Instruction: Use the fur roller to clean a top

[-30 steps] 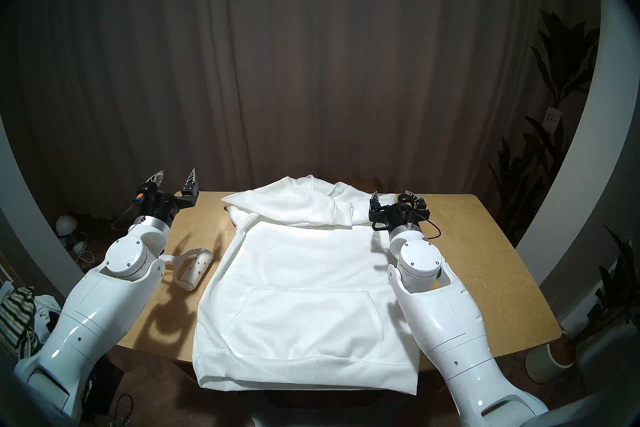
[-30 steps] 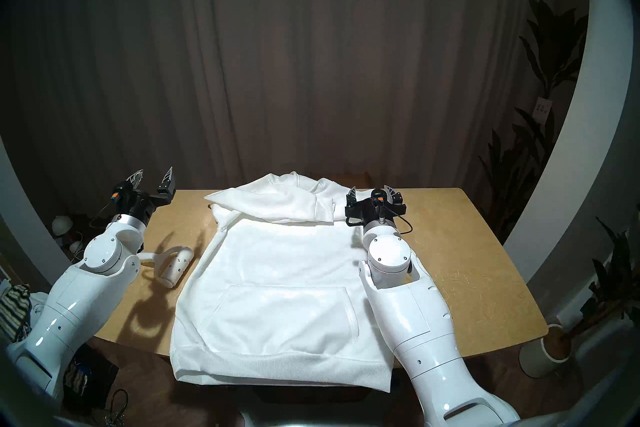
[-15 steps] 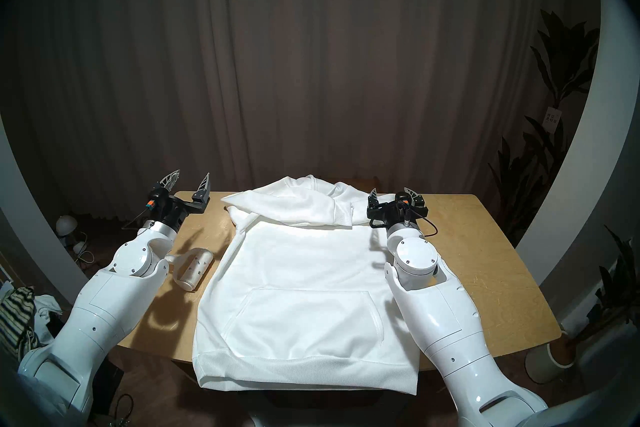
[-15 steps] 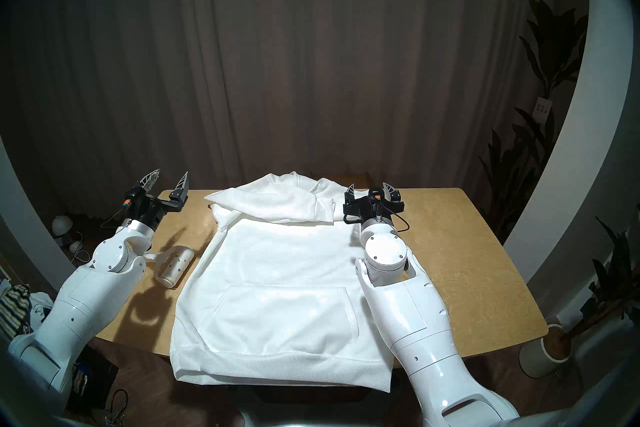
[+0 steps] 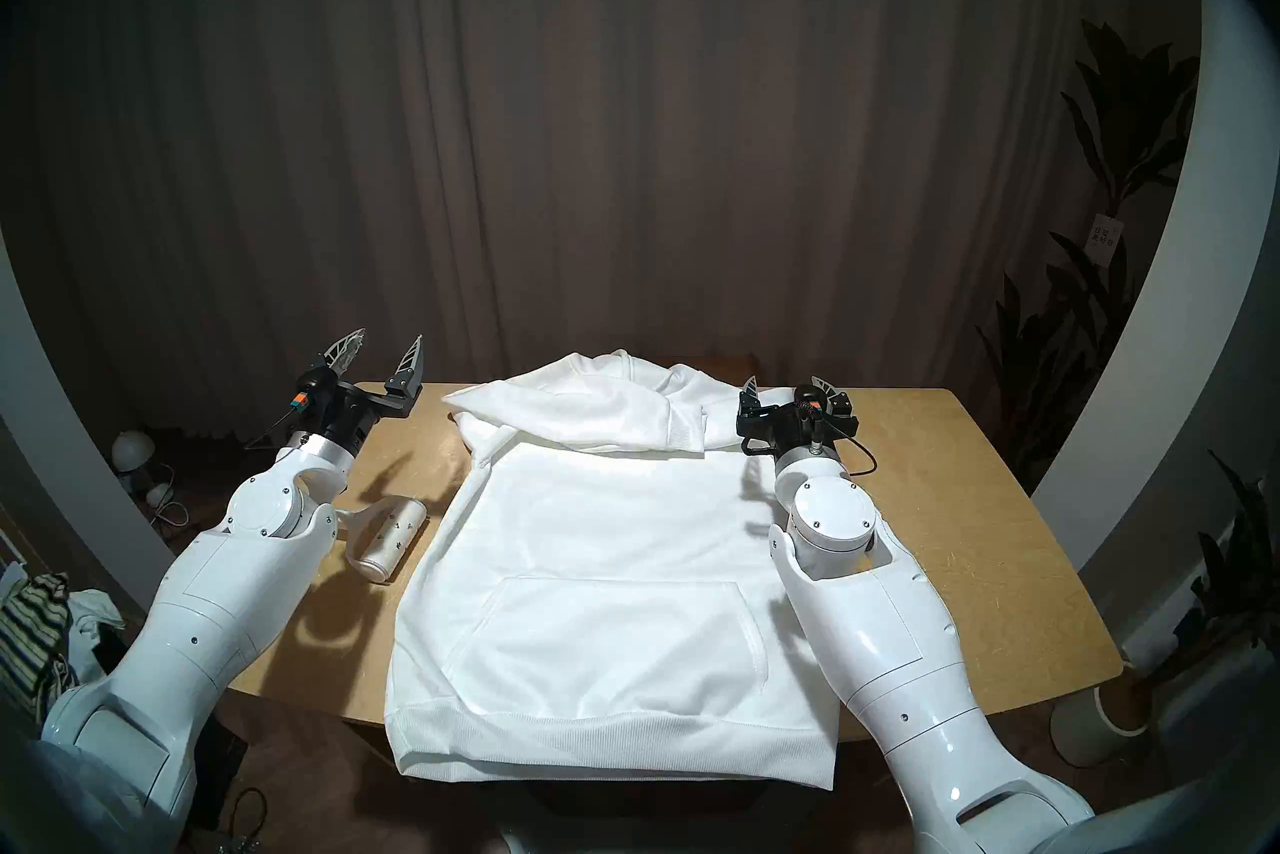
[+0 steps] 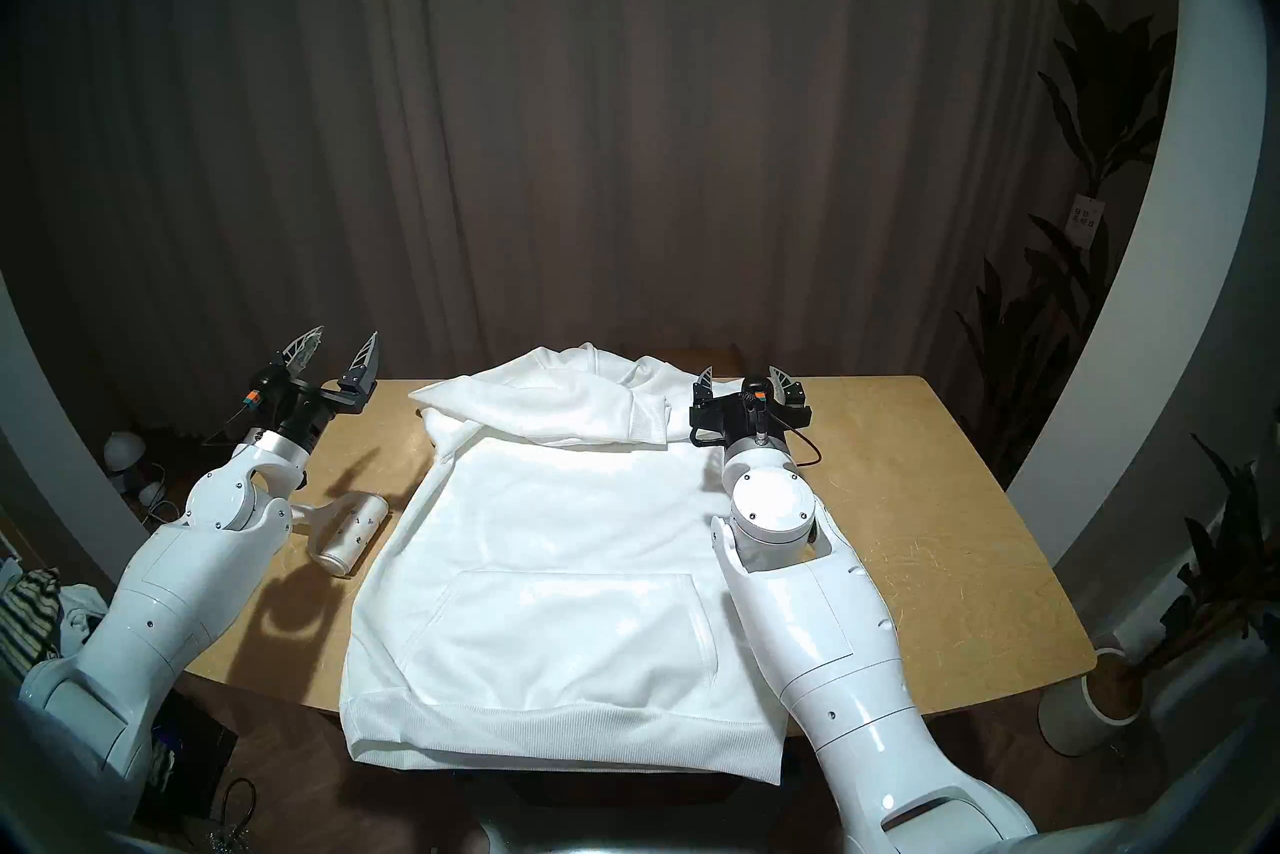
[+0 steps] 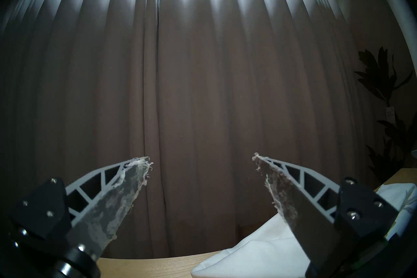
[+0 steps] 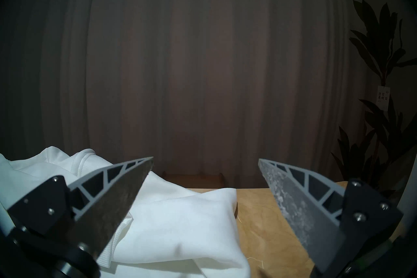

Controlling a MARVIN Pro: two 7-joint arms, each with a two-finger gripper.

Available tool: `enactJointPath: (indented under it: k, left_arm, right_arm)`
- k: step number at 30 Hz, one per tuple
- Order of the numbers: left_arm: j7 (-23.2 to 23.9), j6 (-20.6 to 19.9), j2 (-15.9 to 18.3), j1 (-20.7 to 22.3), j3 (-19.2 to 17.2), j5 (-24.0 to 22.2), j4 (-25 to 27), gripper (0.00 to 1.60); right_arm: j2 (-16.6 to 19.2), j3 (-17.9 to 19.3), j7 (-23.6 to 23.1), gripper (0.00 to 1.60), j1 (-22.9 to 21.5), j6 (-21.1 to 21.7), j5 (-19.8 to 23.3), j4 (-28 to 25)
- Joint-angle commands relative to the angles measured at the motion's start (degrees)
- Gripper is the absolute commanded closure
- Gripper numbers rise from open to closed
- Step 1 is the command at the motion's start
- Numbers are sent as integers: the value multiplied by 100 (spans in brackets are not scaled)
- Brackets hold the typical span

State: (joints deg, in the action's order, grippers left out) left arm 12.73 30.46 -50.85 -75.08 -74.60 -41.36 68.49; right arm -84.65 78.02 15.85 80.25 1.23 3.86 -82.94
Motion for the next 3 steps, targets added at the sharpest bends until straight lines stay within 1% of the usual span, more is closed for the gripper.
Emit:
enactJointPath:
  k: [1,3]
  left_arm:
    - [113,125,25,237,-78,-29,23,0]
    - [132,132,22,242,-80,-36,14,0]
  right_arm:
    - [-10,-29,-23,0,-102,-109,-19,-103]
    - [-7,-32,-20,0,-103,-114,-15,-101]
